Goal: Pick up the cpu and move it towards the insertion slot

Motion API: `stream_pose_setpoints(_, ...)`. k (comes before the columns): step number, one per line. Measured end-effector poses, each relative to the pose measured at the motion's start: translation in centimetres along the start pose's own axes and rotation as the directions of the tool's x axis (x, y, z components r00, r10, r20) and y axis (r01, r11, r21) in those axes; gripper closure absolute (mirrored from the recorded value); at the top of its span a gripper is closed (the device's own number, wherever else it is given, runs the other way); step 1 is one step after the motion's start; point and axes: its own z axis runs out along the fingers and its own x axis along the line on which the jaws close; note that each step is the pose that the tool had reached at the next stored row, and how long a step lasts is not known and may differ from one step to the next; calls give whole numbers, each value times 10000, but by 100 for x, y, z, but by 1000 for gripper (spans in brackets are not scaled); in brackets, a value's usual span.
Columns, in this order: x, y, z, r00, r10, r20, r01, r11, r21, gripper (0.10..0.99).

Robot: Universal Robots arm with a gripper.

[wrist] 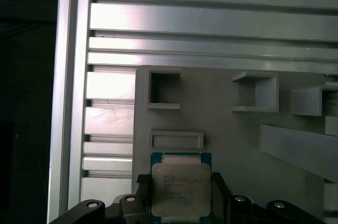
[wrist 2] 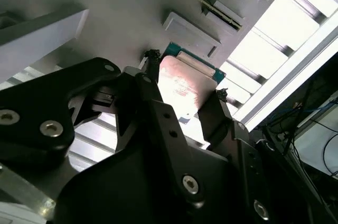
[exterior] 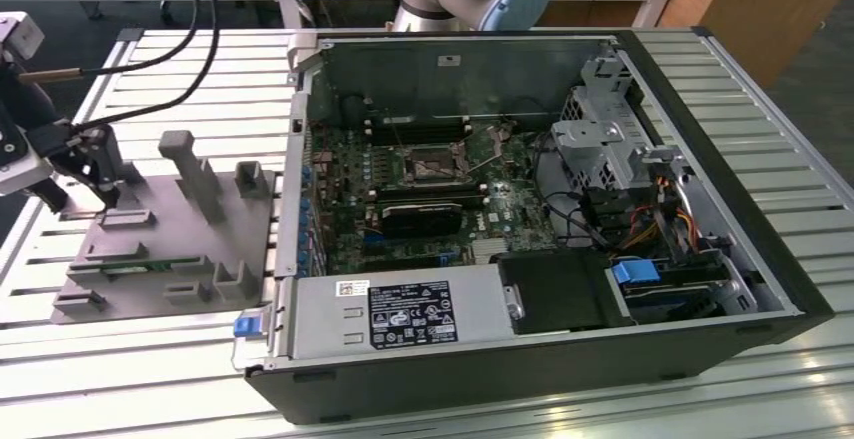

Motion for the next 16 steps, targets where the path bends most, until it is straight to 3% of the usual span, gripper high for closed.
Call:
stream_pose_setpoints(9,-8,9,-244,10000,-1,47,1,10000,1,545)
stream_pose_setpoints(16,-12,14,-393,10000,-3,77,3,10000,1,545)
